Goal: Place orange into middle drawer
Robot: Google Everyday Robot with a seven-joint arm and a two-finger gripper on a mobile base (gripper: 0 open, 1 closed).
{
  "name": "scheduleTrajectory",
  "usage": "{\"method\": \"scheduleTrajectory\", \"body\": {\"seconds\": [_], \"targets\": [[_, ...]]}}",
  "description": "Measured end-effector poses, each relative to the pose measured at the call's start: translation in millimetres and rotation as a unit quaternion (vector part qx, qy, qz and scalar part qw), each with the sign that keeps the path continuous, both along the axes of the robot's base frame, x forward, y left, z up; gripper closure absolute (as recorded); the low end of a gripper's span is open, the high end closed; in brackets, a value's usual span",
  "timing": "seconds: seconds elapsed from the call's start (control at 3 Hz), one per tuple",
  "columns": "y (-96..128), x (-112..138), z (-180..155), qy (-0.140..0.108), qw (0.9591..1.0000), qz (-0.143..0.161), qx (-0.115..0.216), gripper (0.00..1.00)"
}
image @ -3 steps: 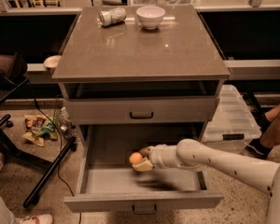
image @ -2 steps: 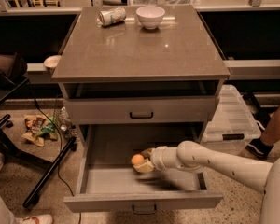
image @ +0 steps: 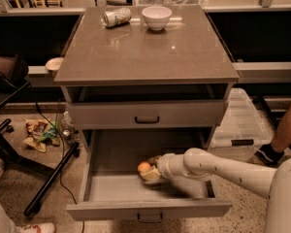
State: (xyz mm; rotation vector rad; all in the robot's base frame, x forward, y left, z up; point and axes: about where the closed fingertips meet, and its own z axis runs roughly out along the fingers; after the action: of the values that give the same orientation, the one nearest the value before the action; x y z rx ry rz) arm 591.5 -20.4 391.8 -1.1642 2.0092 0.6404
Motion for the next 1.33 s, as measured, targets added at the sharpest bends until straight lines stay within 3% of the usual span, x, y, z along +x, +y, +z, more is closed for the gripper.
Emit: {"method": "scheduleTrajectory", "body": {"seconds": [0.67,1.0,1.33], "targets": [[-2.6,-0.6,-2.7,0.004,1.0,-0.004,-0.002,0.15],[-3.6,-0.8,-2.7,0.005,1.0,-0.005,-0.002,0.0],[-10.8,-1.8,5.0,0.001,1.0,-0.007,0.005,0.0]]}}
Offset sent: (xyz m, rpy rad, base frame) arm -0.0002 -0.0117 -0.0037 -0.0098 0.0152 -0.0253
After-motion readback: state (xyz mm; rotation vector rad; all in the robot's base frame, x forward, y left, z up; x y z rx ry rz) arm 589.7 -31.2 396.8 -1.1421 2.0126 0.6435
